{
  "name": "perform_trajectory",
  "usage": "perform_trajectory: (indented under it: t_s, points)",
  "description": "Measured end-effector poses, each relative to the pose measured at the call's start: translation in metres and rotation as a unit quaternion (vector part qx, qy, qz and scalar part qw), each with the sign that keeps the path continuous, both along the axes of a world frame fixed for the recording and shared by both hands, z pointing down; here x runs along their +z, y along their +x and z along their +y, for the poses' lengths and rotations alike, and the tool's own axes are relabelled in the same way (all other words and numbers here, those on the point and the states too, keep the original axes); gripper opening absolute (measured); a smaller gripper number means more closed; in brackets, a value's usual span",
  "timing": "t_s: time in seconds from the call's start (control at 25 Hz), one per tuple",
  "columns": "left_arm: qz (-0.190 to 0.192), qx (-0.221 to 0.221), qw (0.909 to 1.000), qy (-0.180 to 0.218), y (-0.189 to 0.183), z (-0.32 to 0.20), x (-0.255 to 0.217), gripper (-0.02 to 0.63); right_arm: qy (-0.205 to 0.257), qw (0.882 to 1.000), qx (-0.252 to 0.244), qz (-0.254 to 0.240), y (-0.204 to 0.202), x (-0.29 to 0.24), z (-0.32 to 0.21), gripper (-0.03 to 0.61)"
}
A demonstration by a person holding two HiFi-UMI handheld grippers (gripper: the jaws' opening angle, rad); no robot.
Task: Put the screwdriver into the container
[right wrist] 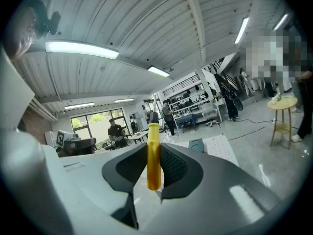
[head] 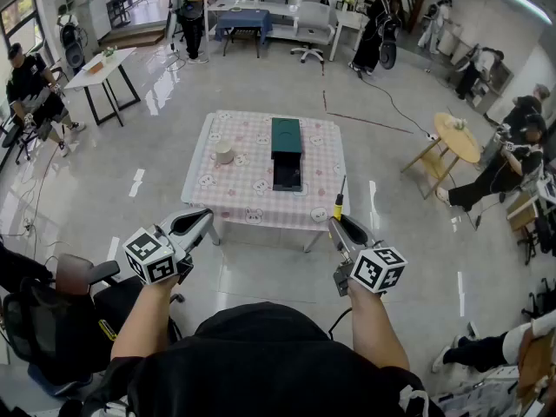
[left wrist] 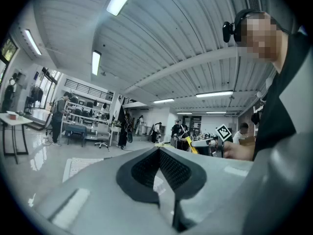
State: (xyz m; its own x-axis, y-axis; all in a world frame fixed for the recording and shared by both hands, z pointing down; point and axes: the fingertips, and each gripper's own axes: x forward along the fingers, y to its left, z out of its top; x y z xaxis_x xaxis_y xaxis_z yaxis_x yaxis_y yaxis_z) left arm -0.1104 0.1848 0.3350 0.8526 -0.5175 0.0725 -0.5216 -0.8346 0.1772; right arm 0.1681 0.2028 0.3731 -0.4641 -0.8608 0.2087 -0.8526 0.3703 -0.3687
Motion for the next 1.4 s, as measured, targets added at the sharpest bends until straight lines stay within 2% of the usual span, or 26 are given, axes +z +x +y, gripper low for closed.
perform_trajectory:
  t_s: [0.24, 0.48, 0.88, 1.16, 1.4]
  points:
    - [-0.012, 0.006, 0.9998, 0.015, 0.024, 0.005, 0.0, 0.0, -0.002, 1.0, -0.014, -0.005, 0.004, 0.004, -0.002, 0.112]
    - [-0.015, -0.004, 0.9998, 0.012, 0.035, 0.0, -0.001, 0.0, -0.007, 1.0, -0.024, -0.019, 0.014, 0.007, -0.01, 0.112]
    - [-0.009, -0.026, 0.9995, 0.016, 0.025, -0.007, 0.001, 0.0, -0.006, 0.999, -0.043, -0.022, 0.015, 0.011, -0.014, 0.112]
    - [-0.006, -0.029, 0.9995, 0.009, 0.043, -0.009, -0.007, 0.0, -0.003, 0.999, -0.033, -0.029, 0.042, 0.001, -0.015, 0.112]
    - [-0.003, -0.04, 0.9992, 0.0, 0.033, -0.014, -0.003, 0.0, -0.007, 0.999, -0.04, -0.026, 0.034, 0.001, -0.019, 0.112]
